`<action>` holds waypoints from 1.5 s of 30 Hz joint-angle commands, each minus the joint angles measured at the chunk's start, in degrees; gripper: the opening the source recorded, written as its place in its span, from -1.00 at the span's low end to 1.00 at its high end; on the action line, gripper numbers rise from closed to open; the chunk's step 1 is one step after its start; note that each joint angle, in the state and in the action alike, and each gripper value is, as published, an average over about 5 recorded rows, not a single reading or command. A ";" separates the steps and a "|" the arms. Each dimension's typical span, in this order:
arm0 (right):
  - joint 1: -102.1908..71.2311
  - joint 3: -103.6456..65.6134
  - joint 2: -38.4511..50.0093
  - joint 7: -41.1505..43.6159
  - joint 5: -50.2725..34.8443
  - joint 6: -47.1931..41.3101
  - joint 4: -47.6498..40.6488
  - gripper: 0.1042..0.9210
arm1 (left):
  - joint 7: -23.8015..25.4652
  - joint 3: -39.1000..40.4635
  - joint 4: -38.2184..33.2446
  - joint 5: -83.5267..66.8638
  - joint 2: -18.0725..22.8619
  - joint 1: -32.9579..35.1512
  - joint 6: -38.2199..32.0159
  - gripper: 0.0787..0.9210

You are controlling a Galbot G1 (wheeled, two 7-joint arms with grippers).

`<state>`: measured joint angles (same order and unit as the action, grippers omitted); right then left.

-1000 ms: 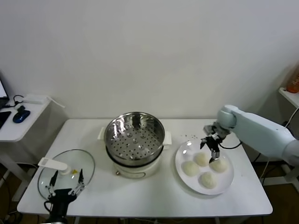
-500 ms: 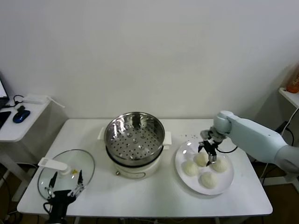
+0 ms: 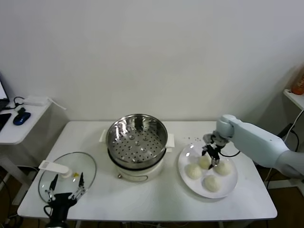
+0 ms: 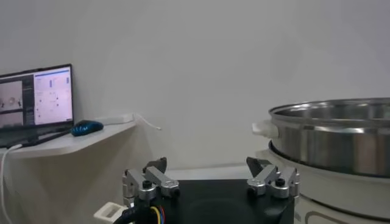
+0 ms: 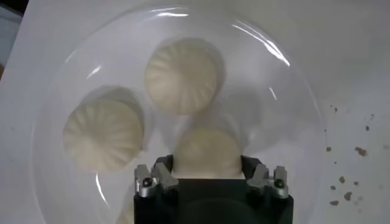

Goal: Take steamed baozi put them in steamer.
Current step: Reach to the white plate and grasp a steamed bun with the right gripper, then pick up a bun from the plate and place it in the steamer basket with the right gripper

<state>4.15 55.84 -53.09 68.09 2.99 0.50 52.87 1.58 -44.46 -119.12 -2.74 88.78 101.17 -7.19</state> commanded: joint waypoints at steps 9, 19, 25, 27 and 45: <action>0.79 -1.24 0.40 0.43 0.41 0.60 1.20 0.30 | 0.02 0.07 -0.10 0.20 0.03 -0.04 0.18 0.77; 14.75 6.37 2.56 1.22 -5.94 2.27 12.16 0.30 | 0.01 0.05 -0.17 0.20 0.08 -0.04 0.15 0.77; 25.62 11.65 2.44 2.09 -9.36 5.67 19.25 0.30 | 0.15 -0.01 -0.33 0.17 -0.03 0.10 0.19 0.77; 29.35 13.15 1.66 2.33 -9.98 7.09 20.55 0.30 | 0.24 0.03 -0.32 0.17 -0.09 0.13 0.24 0.77; 33.35 8.77 -18.18 1.57 8.29 21.25 21.00 0.29 | 0.28 0.25 -1.10 0.29 -0.32 1.77 -0.59 0.77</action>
<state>36.33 65.76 -64.00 69.66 4.27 17.41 73.57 1.88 -44.25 -120.22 -2.47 88.50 102.60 -7.73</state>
